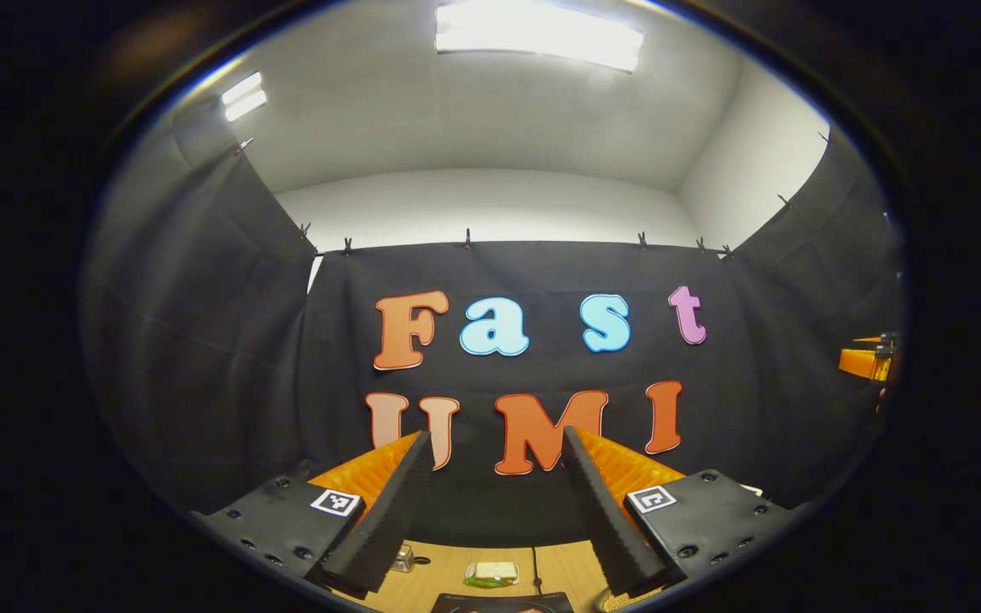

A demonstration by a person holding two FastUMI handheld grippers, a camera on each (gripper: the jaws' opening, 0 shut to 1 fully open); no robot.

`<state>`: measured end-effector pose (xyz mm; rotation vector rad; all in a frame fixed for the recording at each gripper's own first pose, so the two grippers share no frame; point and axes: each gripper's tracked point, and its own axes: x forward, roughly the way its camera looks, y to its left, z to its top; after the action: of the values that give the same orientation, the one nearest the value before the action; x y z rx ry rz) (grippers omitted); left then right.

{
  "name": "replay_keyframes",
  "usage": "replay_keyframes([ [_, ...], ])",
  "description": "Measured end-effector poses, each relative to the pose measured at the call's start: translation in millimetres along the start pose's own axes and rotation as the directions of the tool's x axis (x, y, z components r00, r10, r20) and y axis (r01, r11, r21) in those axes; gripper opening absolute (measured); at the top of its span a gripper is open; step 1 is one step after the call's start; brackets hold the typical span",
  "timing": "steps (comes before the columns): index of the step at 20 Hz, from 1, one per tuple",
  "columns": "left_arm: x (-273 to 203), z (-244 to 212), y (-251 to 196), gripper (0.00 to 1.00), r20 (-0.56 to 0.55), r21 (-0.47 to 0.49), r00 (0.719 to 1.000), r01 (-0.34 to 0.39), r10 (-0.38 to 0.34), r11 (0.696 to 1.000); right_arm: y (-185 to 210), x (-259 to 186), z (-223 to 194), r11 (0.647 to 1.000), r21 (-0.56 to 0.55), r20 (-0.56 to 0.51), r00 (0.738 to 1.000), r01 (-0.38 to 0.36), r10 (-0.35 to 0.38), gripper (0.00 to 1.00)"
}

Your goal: First push the handle of the pot to place it horizontally, then grasp the pot with both hands and set it on the induction cooktop.

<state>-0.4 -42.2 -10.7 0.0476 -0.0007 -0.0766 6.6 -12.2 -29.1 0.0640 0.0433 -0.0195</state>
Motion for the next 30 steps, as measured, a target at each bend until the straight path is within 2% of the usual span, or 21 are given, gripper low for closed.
replay_keyframes([
  [1, -0.5, 1.0, 1.5, 1.0, 0.007, 0.001, 1.0, -0.007, 0.007, 1.0, 0.7, -2.0, -2.4, 1.0, 0.001, -0.006, 1.0, -0.009, 0.009, 0.93],
  [9, -8.3, -0.1, -1.5, 0.98, 0.021, -0.012, 1.0, 0.009, -0.009, 1.0, 15.1, -11.9, -19.1, 0.999, -0.004, -0.009, 0.999, -0.051, 0.051, 0.93],
  [10, -9.7, -3.0, -3.0, 0.99, 0.015, -0.011, 1.0, 0.016, -0.015, 1.0, 17.5, -12.2, -23.2, 0.998, -0.004, -0.017, 0.998, -0.059, 0.059, 0.97],
  [11, -10.0, -5.6, -4.9, 0.99, 0.007, -0.014, 1.0, 0.019, -0.019, 1.0, 19.7, -12.3, -27.4, 0.998, -0.004, -0.025, 0.997, -0.068, 0.068, 0.93],
  [13, -8.9, -12.0, -5.0, 0.98, -0.007, -0.014, 1.0, 0.018, -0.018, 1.0, 22.4, -13.4, -35.8, 0.997, -0.003, -0.043, 0.996, -0.082, 0.081, 0.93],
  [15, -8.6, -16.6, -3.9, 0.9, -0.017, -0.013, 1.0, 0.015, -0.015, 1.0, 22.4, -13.6, -44.1, 0.996, 0.002, -0.058, 0.994, -0.089, 0.089, 0.93],
  [19, -9.6, -27.5, -4.7, 0.9, -0.042, -0.004, 0.999, 0.019, -0.02, 1.0, 25.3, -16.6, -71.4, 0.994, 0.019, -0.114, 0.987, -0.108, 0.109, 0.93],
  [22, -12.9, -35.1, -1.1, 0.88, -0.06, -0.001, 0.998, 0.009, -0.009, 1.0, 32.9, -22.6, -102.9, 0.99, 0.039, -0.189, 0.972, -0.133, 0.138, 0.91],
  [27, -11.2, -53.7, 4.2, 0.9, -0.105, 0.004, 0.994, -0.007, 0.007, 1.0, 44.7, -32.9, -150.2, 0.984, 0.043, -0.297, 0.939, -0.171, 0.176, 0.83],
  [30, -11.8, -65.6, 7.3, 0.88, -0.133, 0.011, 0.991, -0.01, 0.011, 1.0, 65.2, -43.7, -184.1, 0.97, 0.048, -0.371, 0.898, -0.237, 0.238, 0.77],
])
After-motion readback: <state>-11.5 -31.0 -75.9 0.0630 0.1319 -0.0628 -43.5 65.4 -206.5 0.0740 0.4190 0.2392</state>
